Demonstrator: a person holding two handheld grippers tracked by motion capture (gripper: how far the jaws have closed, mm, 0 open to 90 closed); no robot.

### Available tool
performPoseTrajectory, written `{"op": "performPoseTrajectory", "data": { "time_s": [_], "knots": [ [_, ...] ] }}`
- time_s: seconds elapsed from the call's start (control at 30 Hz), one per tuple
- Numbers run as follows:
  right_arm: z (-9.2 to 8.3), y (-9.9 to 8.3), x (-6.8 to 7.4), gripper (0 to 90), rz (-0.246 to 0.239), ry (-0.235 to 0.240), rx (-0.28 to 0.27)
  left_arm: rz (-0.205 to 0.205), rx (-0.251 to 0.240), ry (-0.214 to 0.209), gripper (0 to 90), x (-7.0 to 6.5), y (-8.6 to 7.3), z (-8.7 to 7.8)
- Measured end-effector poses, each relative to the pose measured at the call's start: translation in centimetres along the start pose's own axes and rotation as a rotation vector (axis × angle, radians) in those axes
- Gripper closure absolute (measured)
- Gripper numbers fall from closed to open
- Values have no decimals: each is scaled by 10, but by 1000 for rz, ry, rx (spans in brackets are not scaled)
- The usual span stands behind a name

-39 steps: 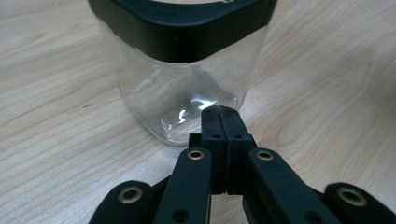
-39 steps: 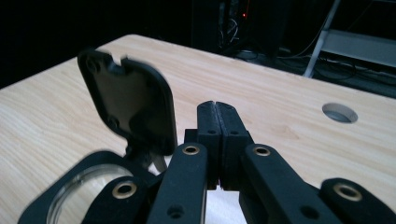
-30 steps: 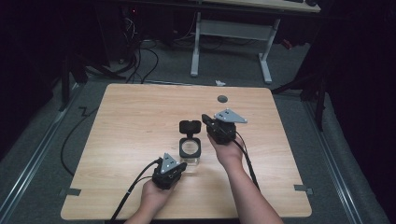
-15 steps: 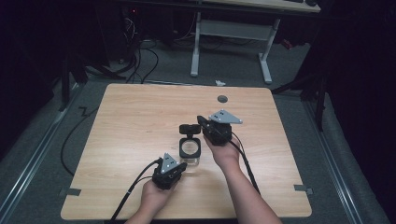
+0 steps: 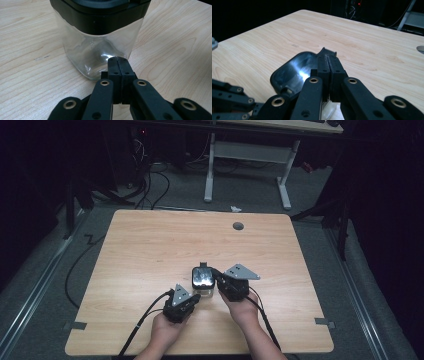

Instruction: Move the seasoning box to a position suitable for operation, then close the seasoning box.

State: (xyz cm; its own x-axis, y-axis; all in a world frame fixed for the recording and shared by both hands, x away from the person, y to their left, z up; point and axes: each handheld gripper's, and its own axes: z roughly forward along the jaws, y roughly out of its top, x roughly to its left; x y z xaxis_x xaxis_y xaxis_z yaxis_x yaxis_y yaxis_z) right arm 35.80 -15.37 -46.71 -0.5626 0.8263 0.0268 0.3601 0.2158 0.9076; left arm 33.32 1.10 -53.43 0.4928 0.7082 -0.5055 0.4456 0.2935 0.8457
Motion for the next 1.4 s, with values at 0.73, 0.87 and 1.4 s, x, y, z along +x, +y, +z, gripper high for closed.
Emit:
{"op": "performPoseTrajectory", "data": {
  "time_s": [0.73,0.87,1.4],
  "knots": [
    [-21,-10,-34,842,35,-84,17,-13,-1,-12,888,1,1,-2],
    [-27,-18,-45,824,55,-108,27,-8,3,2,881,1,4,-2],
    [-54,-52,-82,764,118,-196,42,77,13,34,805,14,14,-28]
  ]
}}
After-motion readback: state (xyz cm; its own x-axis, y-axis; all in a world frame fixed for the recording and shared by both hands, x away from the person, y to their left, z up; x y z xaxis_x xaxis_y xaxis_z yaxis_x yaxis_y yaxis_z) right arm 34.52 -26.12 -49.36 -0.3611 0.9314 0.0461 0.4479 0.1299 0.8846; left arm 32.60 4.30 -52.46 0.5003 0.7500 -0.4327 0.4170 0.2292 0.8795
